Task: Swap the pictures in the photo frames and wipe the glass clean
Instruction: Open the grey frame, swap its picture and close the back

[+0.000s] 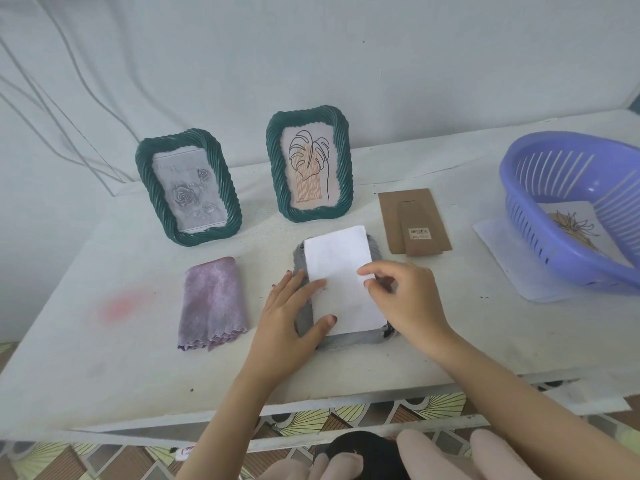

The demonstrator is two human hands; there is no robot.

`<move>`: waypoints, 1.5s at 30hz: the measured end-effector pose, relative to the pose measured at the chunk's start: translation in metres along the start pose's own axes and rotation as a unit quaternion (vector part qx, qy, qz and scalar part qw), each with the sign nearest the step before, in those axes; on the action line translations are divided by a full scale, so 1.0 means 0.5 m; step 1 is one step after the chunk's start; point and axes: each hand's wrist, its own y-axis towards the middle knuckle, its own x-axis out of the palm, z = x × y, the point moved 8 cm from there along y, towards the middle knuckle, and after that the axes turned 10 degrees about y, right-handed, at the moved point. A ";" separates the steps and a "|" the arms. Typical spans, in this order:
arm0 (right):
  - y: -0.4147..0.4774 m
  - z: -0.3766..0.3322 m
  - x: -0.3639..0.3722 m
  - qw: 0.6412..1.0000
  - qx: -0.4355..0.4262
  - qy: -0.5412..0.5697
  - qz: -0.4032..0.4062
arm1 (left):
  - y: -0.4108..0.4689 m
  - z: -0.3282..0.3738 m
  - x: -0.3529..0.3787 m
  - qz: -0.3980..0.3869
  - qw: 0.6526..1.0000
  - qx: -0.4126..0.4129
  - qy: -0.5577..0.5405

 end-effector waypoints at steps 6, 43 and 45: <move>0.006 0.019 -0.040 0.969 0.102 0.223 -0.005 | 0.017 0.034 -0.057 0.067 0.981 -0.045 -0.174; 0.021 0.015 -0.542 0.997 -0.003 -0.072 0.037 | 0.173 0.414 0.263 -0.129 0.930 -0.118 -0.324; 0.021 0.019 -0.542 0.997 -0.002 -0.069 0.030 | 0.180 0.427 0.271 -0.131 0.933 -0.120 -0.312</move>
